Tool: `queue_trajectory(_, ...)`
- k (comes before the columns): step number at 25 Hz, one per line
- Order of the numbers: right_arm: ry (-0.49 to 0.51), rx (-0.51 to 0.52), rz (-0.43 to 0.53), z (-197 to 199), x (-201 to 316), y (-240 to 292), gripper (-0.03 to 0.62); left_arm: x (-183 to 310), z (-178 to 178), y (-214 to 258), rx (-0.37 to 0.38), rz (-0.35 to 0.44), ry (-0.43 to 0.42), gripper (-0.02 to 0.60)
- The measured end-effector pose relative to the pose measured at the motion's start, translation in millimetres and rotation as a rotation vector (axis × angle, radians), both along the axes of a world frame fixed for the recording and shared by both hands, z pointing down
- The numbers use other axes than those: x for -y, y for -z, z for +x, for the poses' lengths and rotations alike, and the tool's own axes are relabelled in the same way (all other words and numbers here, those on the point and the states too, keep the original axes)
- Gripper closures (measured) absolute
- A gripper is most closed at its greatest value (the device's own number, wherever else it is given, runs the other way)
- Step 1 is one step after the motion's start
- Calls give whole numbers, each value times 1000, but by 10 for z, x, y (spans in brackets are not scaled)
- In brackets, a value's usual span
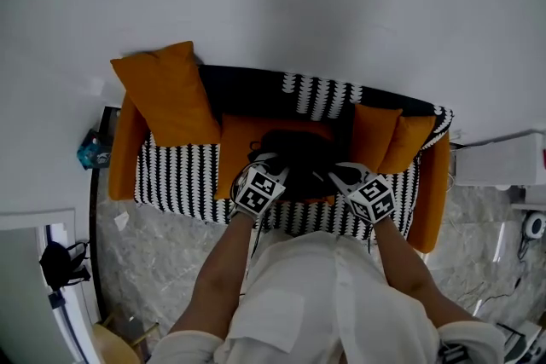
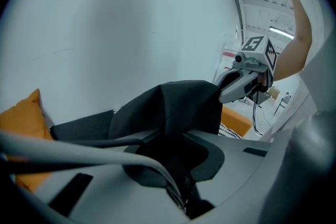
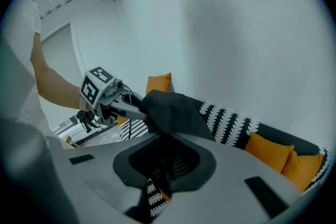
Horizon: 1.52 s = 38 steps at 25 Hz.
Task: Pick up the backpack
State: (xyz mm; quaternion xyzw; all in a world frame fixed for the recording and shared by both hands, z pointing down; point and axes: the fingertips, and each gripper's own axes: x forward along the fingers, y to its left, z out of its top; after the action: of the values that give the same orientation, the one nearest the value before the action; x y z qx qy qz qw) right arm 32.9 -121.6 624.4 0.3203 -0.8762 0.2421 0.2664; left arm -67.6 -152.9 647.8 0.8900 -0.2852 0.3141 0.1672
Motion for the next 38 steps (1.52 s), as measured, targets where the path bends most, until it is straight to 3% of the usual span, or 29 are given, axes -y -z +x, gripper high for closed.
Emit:
queue_trajectory(20, -45, 78, 147, 111, 67, 857, 548, -209, 66, 1075, -152, 84, 88, 531)
queue_trajectory(38, -134, 229, 488, 356, 503, 2307, 548, 214, 314, 2501, -294, 326, 95, 531)
